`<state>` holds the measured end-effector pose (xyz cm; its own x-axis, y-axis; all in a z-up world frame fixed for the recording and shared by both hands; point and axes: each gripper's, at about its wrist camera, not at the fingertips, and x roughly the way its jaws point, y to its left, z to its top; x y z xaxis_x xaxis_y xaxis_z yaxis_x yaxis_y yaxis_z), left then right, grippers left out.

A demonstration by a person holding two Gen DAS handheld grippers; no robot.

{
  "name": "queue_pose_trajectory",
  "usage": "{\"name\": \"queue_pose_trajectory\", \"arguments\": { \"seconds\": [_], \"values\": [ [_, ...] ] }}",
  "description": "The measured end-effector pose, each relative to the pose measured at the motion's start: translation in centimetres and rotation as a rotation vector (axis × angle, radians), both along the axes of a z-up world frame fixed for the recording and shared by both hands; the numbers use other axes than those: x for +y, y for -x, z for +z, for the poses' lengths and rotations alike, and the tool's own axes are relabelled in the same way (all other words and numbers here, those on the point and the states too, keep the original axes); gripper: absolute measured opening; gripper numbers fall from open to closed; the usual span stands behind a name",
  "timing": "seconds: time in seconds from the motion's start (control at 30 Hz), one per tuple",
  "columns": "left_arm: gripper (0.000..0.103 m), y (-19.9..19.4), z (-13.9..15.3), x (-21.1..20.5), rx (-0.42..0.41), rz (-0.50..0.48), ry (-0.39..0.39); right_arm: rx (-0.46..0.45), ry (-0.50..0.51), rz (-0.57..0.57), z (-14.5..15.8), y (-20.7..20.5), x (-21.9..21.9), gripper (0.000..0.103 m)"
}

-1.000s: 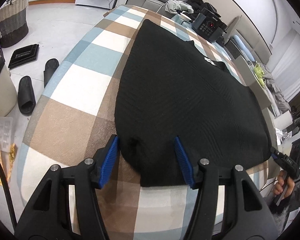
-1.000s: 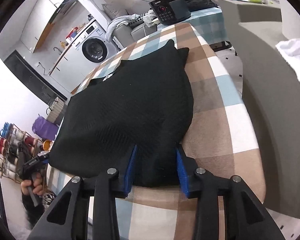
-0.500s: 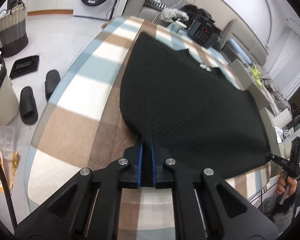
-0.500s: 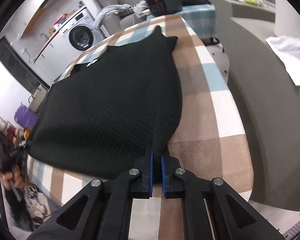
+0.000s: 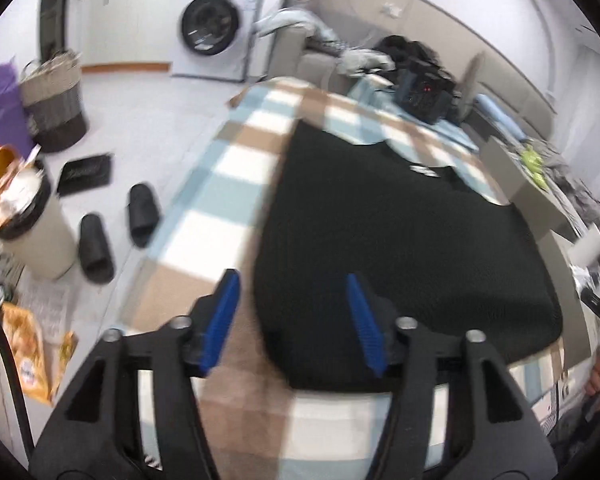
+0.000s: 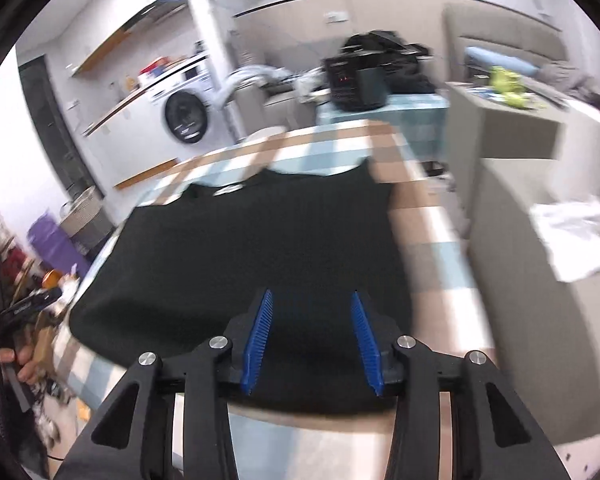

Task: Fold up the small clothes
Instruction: 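Press both grippers along the sweater hem to flatten it, then smooth the black sweater flat with both open grippers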

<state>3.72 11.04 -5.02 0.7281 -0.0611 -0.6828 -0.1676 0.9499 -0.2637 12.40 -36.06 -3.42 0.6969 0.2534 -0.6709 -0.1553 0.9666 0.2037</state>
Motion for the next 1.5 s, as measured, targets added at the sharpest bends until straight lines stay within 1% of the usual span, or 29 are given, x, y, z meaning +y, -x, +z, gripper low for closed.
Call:
{"name": "queue_pose_trajectory", "arguments": {
  "seconds": [0.07, 0.13, 0.2, 0.23, 0.33, 0.37, 0.4, 0.43, 0.5, 0.53, 0.57, 0.6, 0.63, 0.7, 0.73, 0.8, 0.87, 0.97, 1.03, 1.1, 1.2, 1.27, 1.33, 1.43, 1.5],
  "values": [
    [0.056, -0.9, 0.1, -2.1, -0.005, -0.051, 0.0, 0.021, 0.013, 0.026, -1.0, -1.4, 2.3, 0.044],
    [0.057, -2.1, -0.1, -4.1, 0.005, -0.097, 0.008, 0.036, 0.055, 0.05, -2.1, -2.7, 4.7, 0.044],
    [0.066, -3.6, -0.8, -6.5, 0.034, -0.126, 0.006, 0.055, 0.069, 0.061, -3.1, -3.7, 6.5, 0.044],
    [0.066, -4.4, -1.2, -7.7, 0.053, -0.137, -0.008, 0.07, 0.051, 0.072, -3.7, -4.2, 7.3, 0.045],
    [0.067, -5.9, -2.0, -11.0, 0.069, -0.183, -0.041, 0.096, 0.042, 0.097, -5.2, -4.7, 8.7, 0.055],
    [0.075, -6.4, -2.1, -12.1, 0.07, -0.202, -0.051, 0.097, 0.054, 0.102, -5.6, -4.8, 9.2, 0.061],
    [0.083, -6.8, -2.3, -13.0, 0.069, -0.221, -0.056, 0.097, 0.062, 0.107, -5.8, -4.8, 9.5, 0.062],
    [0.083, -7.0, -2.4, -13.7, 0.067, -0.23, -0.058, 0.094, 0.068, 0.112, -6.0, -4.9, 9.7, 0.063],
    [0.084, -7.8, -3.0, -15.2, 0.077, -0.259, -0.057, 0.107, 0.072, 0.113, -6.7, -5.3, 10.0, 0.075],
    [0.085, -8.1, -3.3, -15.8, 0.089, -0.264, -0.067, 0.113, 0.071, 0.111, -6.9, -5.3, 10.1, 0.077],
    [0.085, -8.5, -3.6, -16.3, 0.099, -0.262, -0.079, 0.127, 0.083, 0.114, -7.4, -5.7, 10.5, 0.08],
    [0.085, -8.8, -4.0, -16.8, 0.112, -0.262, -0.092, 0.13, 0.104, 0.116, -7.7, -5.8, 10.8, 0.081],
    [0.086, -9.0, -4.3, -17.1, 0.118, -0.263, -0.102, 0.128, 0.133, 0.119, -8.0, -5.7, 11.1, 0.081],
    [0.088, -9.5, -4.9, -17.5, 0.13, -0.268, -0.13, 0.108, 0.21, 0.133, -8.4, -5.5, 12.1, 0.085],
    [0.088, -9.7, -5.2, -17.7, 0.137, -0.269, -0.154, 0.101, 0.254, 0.143, -8.5, -5.3, 12.6, 0.085],
    [0.09, -9.8, -5.6, -18.2, 0.133, -0.28, -0.21, 0.089, 0.3, 0.154, -8.6, -4.8, 12.9, 0.086],
    [0.09, -9.5, -5.9, -18.2, 0.132, -0.29, -0.238, 0.089, 0.309, 0.149, -8.5, -4.6, 12.2, 0.085],
    [0.091, -9.1, -5.9, -17.3, 0.133, -0.284, -0.225, 0.096, 0.332, 0.091, -8.3, -4.1, 9.9, 0.086],
    [0.095, -8.9, -6.0, -16.3, 0.137, -0.27, -0.21, 0.104, 0.328, 0.064, -8.3, -3.6, 8.2, 0.085],
    [0.095, -8.3, -5.8, -15.2, 0.133, -0.251, -0.192, 0.123, 0.293, 0.076, -8.2, -2.7, 6.8, 0.085],
    [0.095, -7.8, -5.3, -15.2, 0.133, -0.232, -0.196, 0.12, 0.284, 0.098, -7.8, -1.8, 7.0, 0.086],
    [0.095, -7.6, -4.5, -16.0, 0.109, -0.268, -0.184, 0.096, 0.213, 0.117, -7.1, -1.8, 7.6, 0.086],
    [0.095, -8.1, -4.0, -17.0, 0.086, -0.276, -0.199, 0.082, 0.186, 0.1, -6.8, -2.7, 8.4, 0.086],
    [0.095, -9.4, -3.9, -18.0, 0.077, -0.285, -0.206, 0.071, 0.21, 0.073, -7.3, -4.6, 10.0, 0.086],
    [0.095, -10.4, -4.6, -18.4, 0.11, -0.297, -0.212, 0.083, 0.251, 0.092, -7.8, -5.7, 11.3, 0.086]
  ]
}}
